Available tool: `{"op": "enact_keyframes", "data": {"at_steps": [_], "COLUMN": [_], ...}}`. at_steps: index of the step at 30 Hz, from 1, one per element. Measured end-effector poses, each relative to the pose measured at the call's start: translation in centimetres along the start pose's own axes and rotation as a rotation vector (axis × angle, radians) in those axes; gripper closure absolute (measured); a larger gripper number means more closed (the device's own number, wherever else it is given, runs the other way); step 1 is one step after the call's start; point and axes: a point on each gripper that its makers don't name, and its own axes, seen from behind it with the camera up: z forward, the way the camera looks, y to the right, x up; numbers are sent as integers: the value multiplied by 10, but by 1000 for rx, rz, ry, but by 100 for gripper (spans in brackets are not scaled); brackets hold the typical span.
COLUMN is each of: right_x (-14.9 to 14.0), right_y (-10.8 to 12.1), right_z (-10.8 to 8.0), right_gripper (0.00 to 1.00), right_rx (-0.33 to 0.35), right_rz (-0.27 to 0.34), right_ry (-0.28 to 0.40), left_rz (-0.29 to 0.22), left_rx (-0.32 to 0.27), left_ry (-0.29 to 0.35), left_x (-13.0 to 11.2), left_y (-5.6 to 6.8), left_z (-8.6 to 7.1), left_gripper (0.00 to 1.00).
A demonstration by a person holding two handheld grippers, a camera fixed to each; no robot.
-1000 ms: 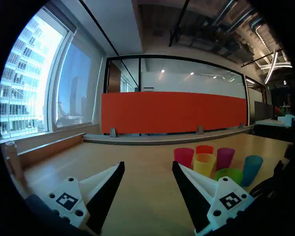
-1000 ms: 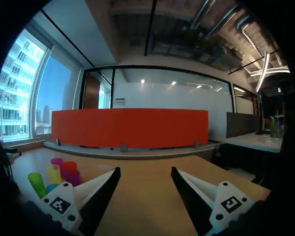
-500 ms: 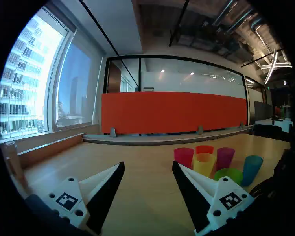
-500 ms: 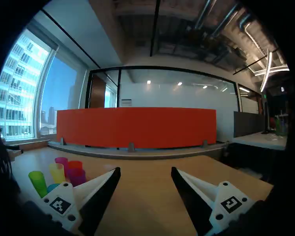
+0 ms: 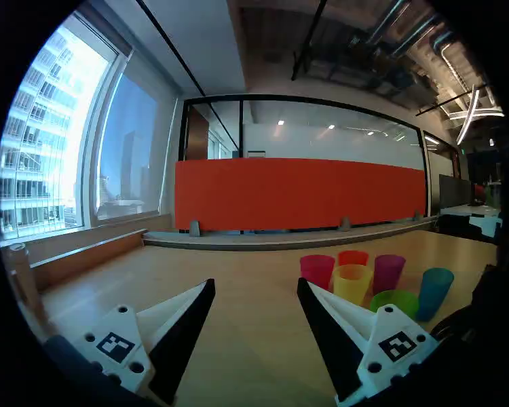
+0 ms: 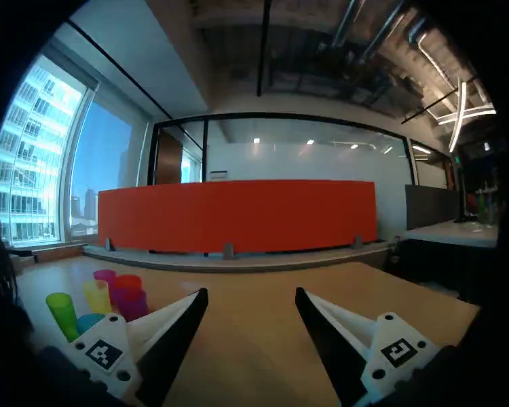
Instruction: Pour water
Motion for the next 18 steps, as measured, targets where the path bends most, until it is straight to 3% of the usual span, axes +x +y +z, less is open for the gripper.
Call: {"op": "enact_keyframes", "data": {"at_steps": [18], "right_x": [-20], "right_y": [1], "right_z": [4], "right_gripper": [1], "right_rx": [-10], "right_rz": [-13], "right_ry": [-32], "left_rz": [0], "left_rx": [0], "left_ry": [0], "left_x": [0], "left_y": [0], "left_z": [0], "left_gripper": [11]}}
